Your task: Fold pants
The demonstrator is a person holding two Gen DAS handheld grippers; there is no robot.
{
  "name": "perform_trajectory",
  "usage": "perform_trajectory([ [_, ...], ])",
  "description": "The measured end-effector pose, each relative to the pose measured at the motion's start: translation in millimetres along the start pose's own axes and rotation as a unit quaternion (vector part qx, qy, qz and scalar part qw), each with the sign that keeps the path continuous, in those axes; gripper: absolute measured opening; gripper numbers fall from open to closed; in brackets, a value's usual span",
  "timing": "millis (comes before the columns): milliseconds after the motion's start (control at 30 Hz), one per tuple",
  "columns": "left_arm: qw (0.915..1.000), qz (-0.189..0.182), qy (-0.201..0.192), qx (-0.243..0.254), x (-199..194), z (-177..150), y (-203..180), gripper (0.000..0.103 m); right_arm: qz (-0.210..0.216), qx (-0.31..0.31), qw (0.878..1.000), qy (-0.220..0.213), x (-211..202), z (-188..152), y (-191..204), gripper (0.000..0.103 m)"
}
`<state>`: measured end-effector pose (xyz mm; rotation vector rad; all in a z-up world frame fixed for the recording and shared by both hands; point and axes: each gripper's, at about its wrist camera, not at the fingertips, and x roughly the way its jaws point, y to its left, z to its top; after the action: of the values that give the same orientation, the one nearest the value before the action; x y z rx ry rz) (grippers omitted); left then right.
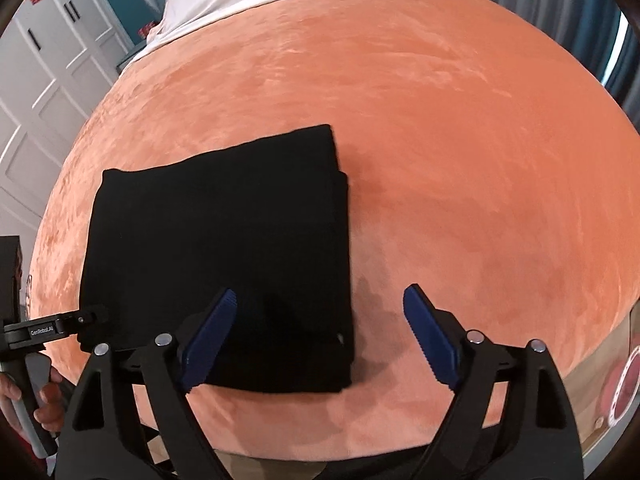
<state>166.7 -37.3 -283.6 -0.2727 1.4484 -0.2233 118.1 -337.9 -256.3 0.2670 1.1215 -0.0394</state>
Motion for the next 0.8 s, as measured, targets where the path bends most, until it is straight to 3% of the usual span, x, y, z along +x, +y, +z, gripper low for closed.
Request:
perform_trajectory([
  [167, 0.9999, -0.015, -0.008, -0.001, 6.5, 6.7, 5.1, 0.098, -0.001, 0.003, 1.000, 0.020, 21.6, 5.6, -2.2, 0.087],
  [233, 0.9997, -0.016, -0.017, 0.003, 7.1, 7.2, 6.6, 0.098, 0.017, 0.022, 0.999, 0.033, 33.3, 3.9, -9.3, 0.091],
  [300, 0.9992, -0.018, -0.035, 0.004, 6.9, 6.3, 7.4, 0.098, 0.050, 0.057, 0.996, 0.043, 41.9, 0.2, -19.5, 0.092],
  [400, 0.9981, -0.022, -0.056, 0.006, 8.6, 3.1, 1.8, 0.098, 0.129, 0.129, 0.982, 0.053, 57.2, -9.4, -40.2, 0.094],
  [433, 0.9979, -0.027, -0.058, 0.012, 9.9, 3.6, 2.2, 0.097, 0.156, 0.142, 0.976, 0.045, 58.3, -12.4, -44.1, 0.089],
  [467, 0.9975, -0.034, -0.060, 0.017, 7.8, 4.2, 0.7, 0.079, 0.183, 0.145, 0.971, 0.042, 58.6, -15.4, -44.7, 0.065],
  [500, 0.9970, -0.047, -0.060, 0.013, 2.6, 4.3, 1.0, 0.060, 0.202, 0.149, 0.967, 0.045, 59.0, -17.0, -44.0, 0.060],
  [533, 0.9968, -0.052, -0.060, 0.009, -2.2, 3.9, 2.1, 0.052, 0.217, 0.162, 0.962, 0.045, 57.8, -19.3, -44.2, 0.045],
  [567, 0.9965, -0.056, -0.061, 0.013, -13.5, 3.4, 4.1, 0.043, 0.228, 0.168, 0.958, 0.044, 53.8, -19.8, -43.1, 0.039],
  [700, 0.9961, -0.068, -0.055, 0.015, -60.8, -14.3, 22.9, 0.027, 0.252, 0.140, 0.957, 0.024, 16.1, -16.8, -31.9, 0.034],
  [800, 0.9981, -0.015, -0.047, 0.036, -74.1, -35.7, 34.7, 0.028, 0.252, 0.091, 0.963, 0.028, -6.5, -26.9, -17.7, 0.034],
])
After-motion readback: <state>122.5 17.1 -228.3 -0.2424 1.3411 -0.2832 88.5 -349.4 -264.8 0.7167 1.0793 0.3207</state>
